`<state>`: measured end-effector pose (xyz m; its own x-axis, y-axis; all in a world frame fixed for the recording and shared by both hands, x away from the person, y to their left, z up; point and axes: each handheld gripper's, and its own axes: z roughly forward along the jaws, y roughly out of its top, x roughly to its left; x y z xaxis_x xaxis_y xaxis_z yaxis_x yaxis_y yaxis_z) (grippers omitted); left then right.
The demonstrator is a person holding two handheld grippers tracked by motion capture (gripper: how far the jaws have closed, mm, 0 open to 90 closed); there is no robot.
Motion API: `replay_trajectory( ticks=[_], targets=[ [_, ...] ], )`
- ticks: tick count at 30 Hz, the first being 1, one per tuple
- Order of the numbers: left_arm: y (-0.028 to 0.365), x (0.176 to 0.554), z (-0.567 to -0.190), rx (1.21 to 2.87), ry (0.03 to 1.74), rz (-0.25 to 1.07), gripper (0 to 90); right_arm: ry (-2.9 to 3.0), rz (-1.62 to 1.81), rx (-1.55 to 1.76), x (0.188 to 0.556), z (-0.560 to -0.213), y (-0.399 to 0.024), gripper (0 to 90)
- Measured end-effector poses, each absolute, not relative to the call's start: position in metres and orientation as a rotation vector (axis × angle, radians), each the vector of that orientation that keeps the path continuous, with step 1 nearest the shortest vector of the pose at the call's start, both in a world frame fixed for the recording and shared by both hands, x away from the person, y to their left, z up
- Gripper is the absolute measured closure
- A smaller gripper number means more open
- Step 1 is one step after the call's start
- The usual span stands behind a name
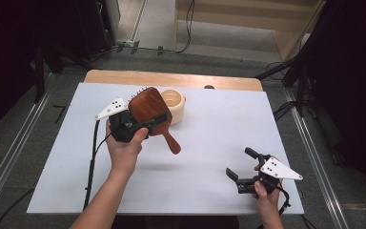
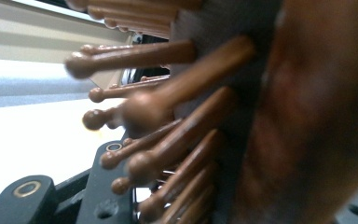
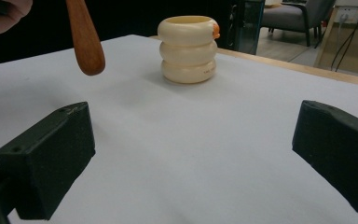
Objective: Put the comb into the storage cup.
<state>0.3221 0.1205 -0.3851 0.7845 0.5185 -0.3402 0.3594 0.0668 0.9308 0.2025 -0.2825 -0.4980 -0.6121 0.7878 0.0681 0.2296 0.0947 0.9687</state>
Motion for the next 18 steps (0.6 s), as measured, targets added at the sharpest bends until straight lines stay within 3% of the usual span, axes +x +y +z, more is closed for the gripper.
replay_trajectory(
  ticks=[18],
  targets=[
    [0.123, 0.336, -0.379, 1.549, 0.734, 0.161, 52.6, 1.874, 1.508, 1.064, 0.199, -0.508, -0.312, 0.0]
  ],
)
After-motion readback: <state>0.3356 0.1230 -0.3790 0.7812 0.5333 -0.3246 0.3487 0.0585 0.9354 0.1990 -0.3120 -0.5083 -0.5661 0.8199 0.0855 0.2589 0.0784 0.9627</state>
